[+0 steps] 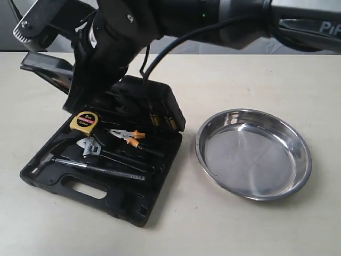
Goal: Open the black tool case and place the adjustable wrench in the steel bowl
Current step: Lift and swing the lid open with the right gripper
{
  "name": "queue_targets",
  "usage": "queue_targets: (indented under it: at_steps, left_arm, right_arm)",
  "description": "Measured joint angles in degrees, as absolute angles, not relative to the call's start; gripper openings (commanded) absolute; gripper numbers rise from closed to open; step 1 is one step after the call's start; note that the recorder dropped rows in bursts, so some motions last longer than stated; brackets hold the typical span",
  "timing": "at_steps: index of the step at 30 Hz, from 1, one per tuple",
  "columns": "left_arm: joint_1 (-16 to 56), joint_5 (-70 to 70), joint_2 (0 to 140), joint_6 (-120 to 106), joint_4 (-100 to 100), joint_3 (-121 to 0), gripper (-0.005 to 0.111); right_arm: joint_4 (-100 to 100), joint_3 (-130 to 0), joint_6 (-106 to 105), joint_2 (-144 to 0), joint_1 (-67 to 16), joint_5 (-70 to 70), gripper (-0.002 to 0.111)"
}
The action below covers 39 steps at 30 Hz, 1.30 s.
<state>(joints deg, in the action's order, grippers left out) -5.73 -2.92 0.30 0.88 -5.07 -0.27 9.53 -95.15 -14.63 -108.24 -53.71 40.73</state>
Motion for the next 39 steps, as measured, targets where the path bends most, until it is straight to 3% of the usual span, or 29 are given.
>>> queue_targets:
  at_steps: [16,32,39]
  left_arm:
    - [-5.73,-2.92,0.3,0.88,-5.07,-0.27,0.0]
    - [-5.73,-2.92,0.3,0.88,-5.07,-0.27,0.0]
    - [-5.73,-2.92,0.3,0.88,-5.07,-0.27,0.0]
  right_arm:
    - [8.24,-96.66,-12.99,-109.6,-38.13,35.9,-0.001]
    - [4.28,-98.41,-15.98,-117.01,-35.68,27.55,-0.001]
    - [1.74,-97.04,-16.09,-121.04,-35.68,35.22,-0.001]
